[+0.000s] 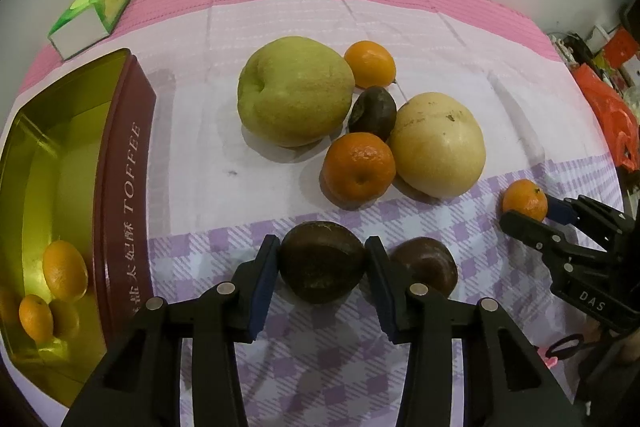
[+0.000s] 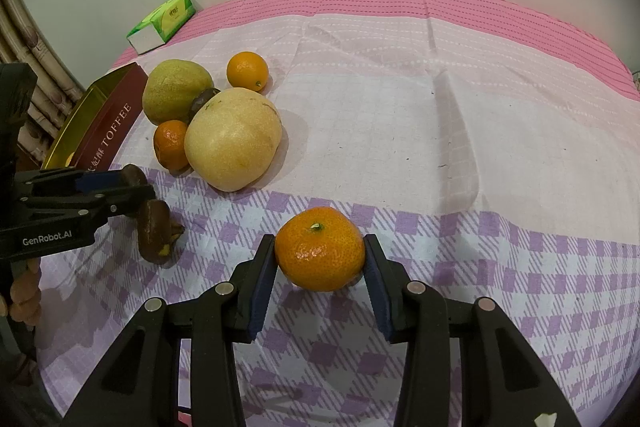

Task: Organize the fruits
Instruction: 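Grasp the dark purple mangosteen with the left gripper while the right gripper holds the mandarin, then carry the mangosteen with the left gripper over the gold tray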

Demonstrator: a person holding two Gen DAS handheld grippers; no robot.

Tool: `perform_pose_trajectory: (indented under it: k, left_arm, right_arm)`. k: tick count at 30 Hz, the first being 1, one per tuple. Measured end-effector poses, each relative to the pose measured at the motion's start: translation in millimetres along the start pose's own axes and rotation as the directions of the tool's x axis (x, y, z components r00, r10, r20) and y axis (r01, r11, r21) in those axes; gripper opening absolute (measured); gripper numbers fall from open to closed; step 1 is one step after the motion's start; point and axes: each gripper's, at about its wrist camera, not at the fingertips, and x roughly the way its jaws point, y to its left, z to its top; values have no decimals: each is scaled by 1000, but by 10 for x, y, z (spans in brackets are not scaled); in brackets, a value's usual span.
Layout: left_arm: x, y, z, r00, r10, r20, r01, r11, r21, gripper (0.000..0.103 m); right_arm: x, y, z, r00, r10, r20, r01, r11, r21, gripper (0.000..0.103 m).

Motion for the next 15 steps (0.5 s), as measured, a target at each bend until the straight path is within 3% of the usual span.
perform_pose_trajectory:
  k: [15]
  left_arm:
    - [-481, 130, 34, 996, 23, 81, -21, 1000, -16, 44]
  right_arm:
    - [7, 10, 1, 1000, -5, 0, 5, 1000, -7, 40]
